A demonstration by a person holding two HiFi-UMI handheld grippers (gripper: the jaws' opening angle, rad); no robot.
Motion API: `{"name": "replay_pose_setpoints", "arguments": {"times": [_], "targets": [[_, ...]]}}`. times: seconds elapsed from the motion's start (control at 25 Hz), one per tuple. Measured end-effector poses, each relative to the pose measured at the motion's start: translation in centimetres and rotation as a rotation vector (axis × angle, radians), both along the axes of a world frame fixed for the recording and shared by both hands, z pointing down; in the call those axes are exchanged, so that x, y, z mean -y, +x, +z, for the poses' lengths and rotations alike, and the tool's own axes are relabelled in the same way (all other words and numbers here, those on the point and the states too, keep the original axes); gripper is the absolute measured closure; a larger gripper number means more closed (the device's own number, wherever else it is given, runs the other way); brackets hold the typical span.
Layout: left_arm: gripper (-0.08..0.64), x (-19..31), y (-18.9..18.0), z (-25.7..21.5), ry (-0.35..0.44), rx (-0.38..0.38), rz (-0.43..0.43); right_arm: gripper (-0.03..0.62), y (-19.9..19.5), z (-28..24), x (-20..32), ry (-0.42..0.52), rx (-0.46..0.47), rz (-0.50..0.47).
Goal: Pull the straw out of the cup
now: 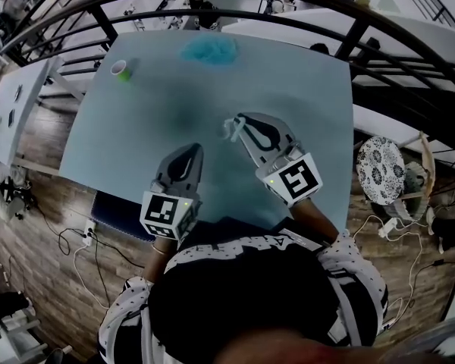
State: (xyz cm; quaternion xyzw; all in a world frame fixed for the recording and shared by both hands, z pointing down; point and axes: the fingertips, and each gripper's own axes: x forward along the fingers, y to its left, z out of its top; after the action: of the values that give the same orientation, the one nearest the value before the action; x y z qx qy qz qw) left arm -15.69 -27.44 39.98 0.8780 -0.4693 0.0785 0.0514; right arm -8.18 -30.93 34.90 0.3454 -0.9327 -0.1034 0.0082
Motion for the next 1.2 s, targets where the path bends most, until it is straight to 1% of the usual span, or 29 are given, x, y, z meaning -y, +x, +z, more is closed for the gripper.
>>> {"name": "replay_pose_setpoints", "arguments": {"times": [0.2,0.36,0.52,0.64,0.84,1.2], "targets": [[0.546,0.7,0.2,-0.4,0.003,-0.014,0.043,0.549,0.2,0.0,-0.9,-0.035,-0.014,0.022],[0.547,0.9,0.4,-1.6,0.026,-0.014,0.086,0.549,0.3,-0.7,-1.4,-0.044,-0.010,0.050],[0.546,0.7,-0.6,-1.6,0.021,-0.012,0.116,0.549,-0.9,-0.7,-2.1,-0.064,-0.001,0.058],[0.546,0.3,-1.1,-1.6,0.016,-0.018,0.126,0.549,-1.5,-0.7,-2.7,-0.077,-0.003,0.059],[0.546,0.5,-0.8,-1.7,0.014,-0.024,0.143,0.549,-1.2,-1.3,-2.5,-0.071,-0.001,0.072],[0.546,0.0,-1.5,-1.3,0.003,-0.031,0.152,0.549,-1.8,-1.8,-3.6,-0.065,-0.013,0.086]]}}
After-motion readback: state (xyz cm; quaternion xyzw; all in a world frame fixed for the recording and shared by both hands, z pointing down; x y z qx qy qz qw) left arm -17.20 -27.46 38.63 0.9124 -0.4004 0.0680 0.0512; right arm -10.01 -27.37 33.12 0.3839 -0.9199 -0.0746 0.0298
